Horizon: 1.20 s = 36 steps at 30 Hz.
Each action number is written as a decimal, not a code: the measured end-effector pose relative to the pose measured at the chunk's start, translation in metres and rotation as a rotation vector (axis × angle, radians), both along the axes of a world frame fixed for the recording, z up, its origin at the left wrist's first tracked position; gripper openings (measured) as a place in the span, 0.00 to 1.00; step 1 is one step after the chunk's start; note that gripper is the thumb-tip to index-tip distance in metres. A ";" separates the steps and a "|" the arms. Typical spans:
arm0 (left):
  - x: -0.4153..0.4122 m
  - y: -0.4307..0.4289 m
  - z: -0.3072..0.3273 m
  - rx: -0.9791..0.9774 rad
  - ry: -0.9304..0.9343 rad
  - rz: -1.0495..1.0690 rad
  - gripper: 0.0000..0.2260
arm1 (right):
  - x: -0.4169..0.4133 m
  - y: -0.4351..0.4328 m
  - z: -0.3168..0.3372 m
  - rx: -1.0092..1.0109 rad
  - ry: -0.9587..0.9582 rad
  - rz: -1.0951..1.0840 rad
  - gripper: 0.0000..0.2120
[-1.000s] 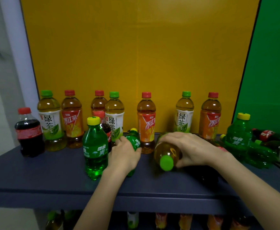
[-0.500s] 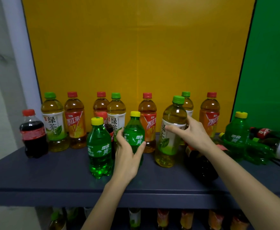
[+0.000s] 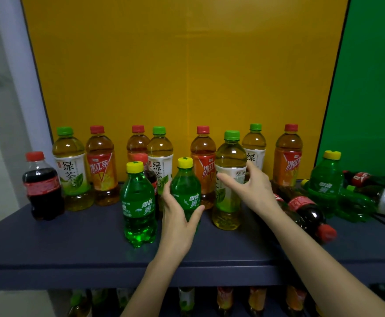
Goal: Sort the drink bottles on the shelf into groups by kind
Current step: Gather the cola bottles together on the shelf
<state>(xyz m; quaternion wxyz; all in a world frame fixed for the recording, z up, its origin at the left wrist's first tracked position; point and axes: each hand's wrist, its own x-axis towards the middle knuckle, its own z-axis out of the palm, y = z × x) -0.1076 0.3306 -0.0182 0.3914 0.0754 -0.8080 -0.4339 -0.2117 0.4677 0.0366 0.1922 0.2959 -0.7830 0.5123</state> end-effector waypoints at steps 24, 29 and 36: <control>-0.032 0.087 0.001 -0.795 0.127 -0.167 0.18 | -0.025 0.161 0.008 0.495 0.117 -0.163 0.13; -0.061 0.101 0.000 -0.921 -0.017 -0.200 0.36 | -0.048 0.185 -0.001 0.704 0.299 0.074 0.24; -0.081 0.110 0.006 -1.029 -0.163 -0.258 0.39 | -0.071 0.195 -0.011 0.859 0.479 0.266 0.34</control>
